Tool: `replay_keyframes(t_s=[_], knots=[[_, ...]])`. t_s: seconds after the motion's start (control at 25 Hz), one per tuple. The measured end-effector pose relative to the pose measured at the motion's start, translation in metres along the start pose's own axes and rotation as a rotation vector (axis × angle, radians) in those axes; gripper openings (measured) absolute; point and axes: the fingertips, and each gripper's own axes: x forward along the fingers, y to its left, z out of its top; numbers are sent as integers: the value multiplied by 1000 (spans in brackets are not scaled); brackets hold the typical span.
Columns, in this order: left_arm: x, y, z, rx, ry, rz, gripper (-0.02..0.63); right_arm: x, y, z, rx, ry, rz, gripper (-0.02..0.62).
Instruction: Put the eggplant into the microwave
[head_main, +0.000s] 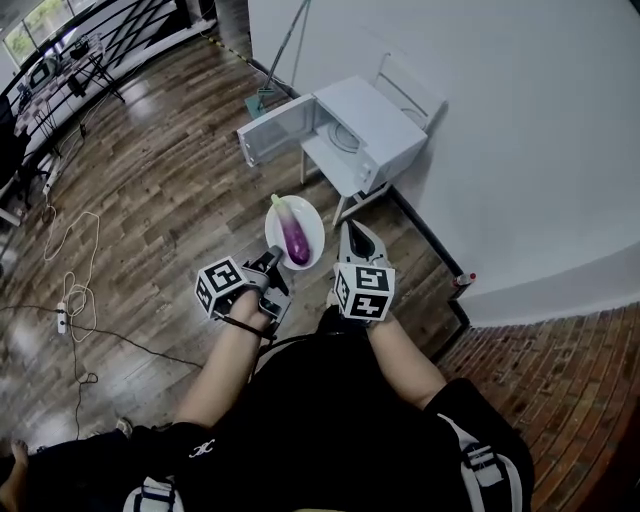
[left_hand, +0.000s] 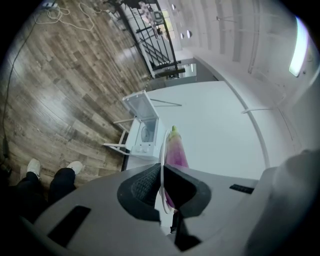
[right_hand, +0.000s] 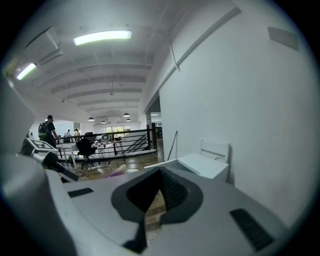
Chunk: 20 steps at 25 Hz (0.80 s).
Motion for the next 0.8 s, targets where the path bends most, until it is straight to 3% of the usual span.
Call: replay_keyframes(t_s=[0.12,0.36,0.6,0.8], knots=[[18,-1,10,0,-7,14,17,23,-9,6,33,-7,15,5],[70,-15,39,9,-33,39,17,83,-37,33,-24,-51,39,5],[159,-49,64,27,-57,27,17,160,-93,56,-32,-50,80,5],[180,-69,65,20,-65,10,17,173,-110,73,-37,-51,88,5]])
